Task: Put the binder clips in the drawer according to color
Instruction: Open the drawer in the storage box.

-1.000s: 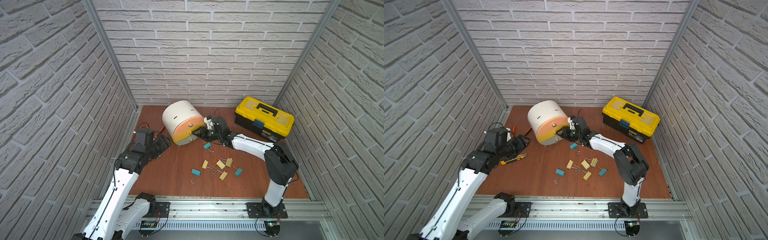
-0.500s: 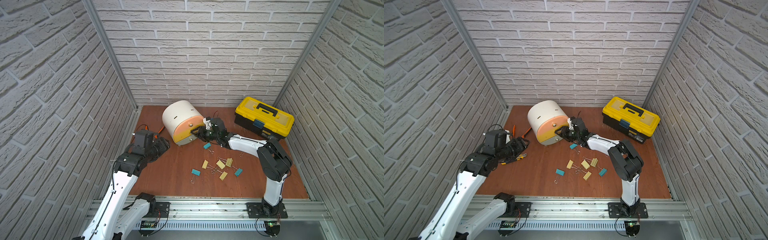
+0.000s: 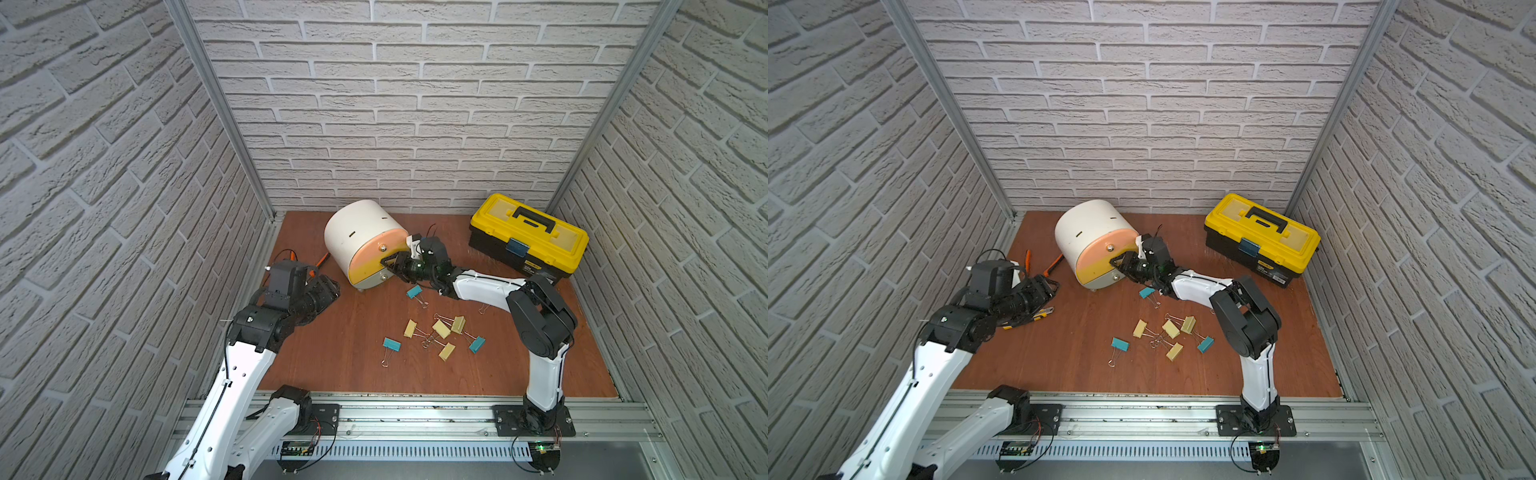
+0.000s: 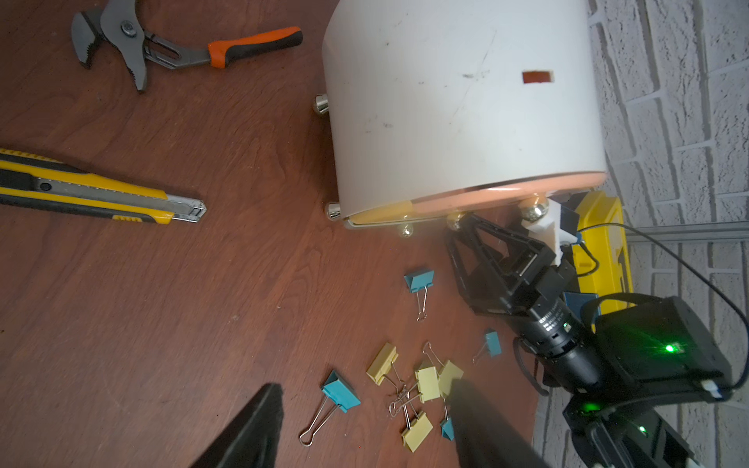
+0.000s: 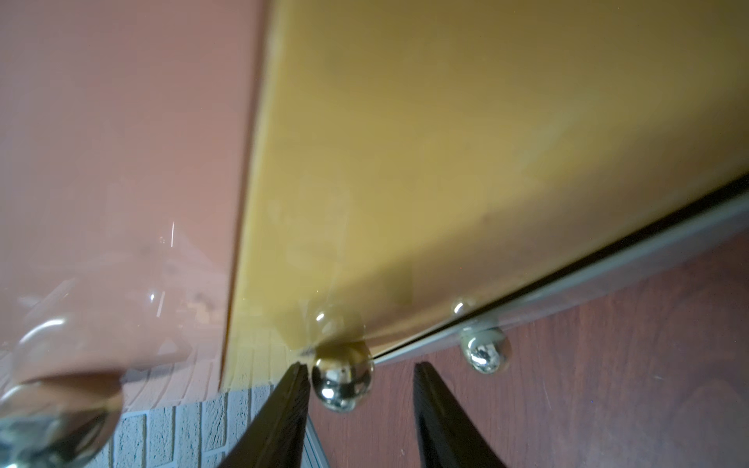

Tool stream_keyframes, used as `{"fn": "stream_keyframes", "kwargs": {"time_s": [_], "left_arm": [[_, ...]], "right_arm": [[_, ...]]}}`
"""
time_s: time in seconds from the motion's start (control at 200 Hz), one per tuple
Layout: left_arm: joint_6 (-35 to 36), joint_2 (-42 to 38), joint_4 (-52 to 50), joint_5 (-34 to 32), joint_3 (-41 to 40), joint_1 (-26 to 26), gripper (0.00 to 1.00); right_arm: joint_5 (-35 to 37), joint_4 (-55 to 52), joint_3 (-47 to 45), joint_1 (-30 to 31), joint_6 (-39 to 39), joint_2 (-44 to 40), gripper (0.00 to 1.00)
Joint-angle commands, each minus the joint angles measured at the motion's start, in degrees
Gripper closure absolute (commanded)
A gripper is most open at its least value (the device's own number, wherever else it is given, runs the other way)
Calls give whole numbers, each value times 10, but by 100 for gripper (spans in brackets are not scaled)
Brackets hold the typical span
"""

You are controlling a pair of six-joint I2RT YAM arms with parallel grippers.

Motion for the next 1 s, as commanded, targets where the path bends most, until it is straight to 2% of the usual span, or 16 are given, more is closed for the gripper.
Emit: {"fn": "stream_keyframes", "kwargs": {"time_s": [0.0,0.995], "left_arm": [[3,-4,0,-5,2,3,30],[3,-24,-13,-8,0,3,30]], "right_arm": [[18,40,7,7,13,1,58],[87,122,-17,18,113,6,70]]}}
